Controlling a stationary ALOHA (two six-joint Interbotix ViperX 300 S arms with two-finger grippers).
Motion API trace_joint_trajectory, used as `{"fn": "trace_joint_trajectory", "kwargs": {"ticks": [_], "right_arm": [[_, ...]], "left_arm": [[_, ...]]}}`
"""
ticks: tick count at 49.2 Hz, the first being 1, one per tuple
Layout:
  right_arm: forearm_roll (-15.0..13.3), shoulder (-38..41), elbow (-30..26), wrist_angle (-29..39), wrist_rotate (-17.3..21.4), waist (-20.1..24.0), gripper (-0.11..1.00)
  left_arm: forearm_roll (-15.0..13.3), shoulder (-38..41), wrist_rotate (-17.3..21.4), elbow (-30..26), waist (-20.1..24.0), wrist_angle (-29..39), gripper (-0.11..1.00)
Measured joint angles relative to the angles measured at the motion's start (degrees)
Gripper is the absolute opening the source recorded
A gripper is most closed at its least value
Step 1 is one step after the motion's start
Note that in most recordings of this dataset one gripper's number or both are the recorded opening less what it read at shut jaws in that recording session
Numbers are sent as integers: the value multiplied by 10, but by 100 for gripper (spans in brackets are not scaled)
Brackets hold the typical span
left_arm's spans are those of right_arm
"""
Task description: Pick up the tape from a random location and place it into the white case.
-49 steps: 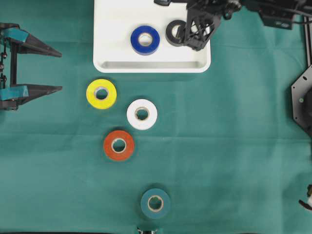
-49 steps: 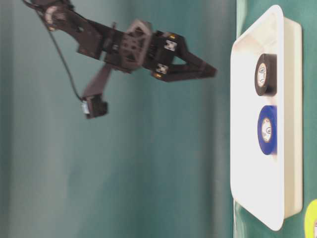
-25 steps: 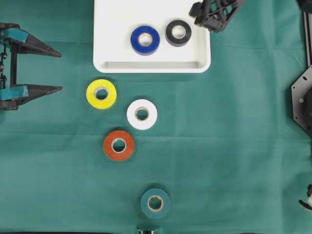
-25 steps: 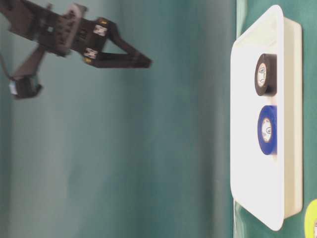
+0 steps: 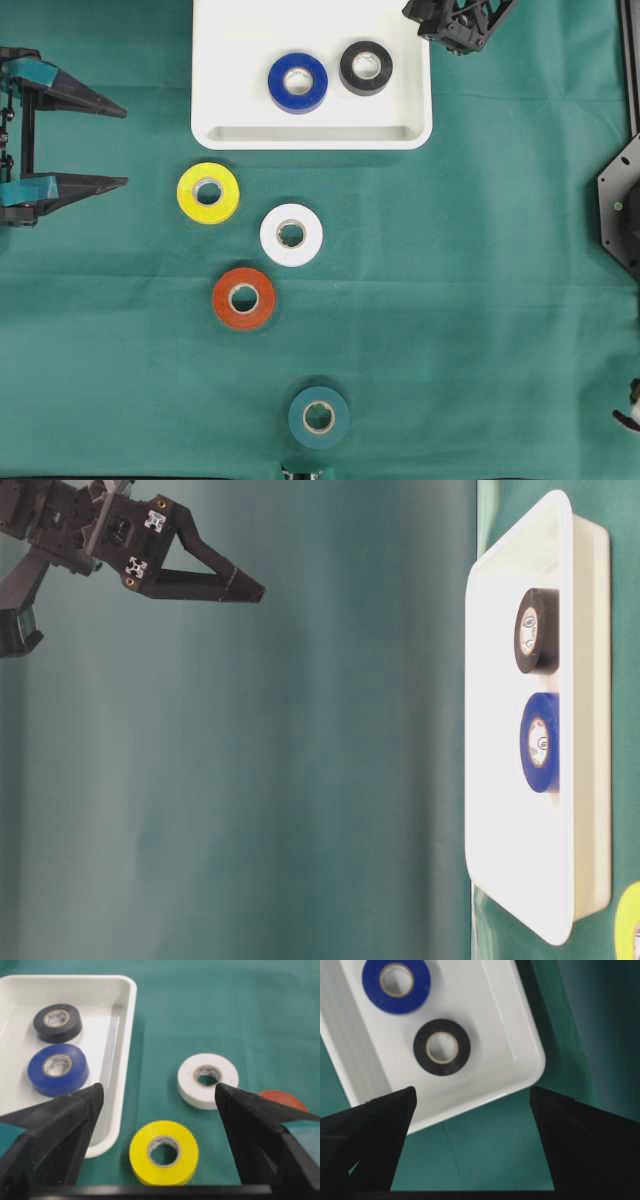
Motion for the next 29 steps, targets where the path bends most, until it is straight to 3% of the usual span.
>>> {"fn": "trace_joint_trajectory", "kwargs": {"ticks": [15,29], "right_arm": [[1,0,0,-12,4,18,90],[3,0,3,-54,31,128,90]], "left_arm": [[0,0,0,0,-1,0,98],[0,0,0,0,0,0,98]]}}
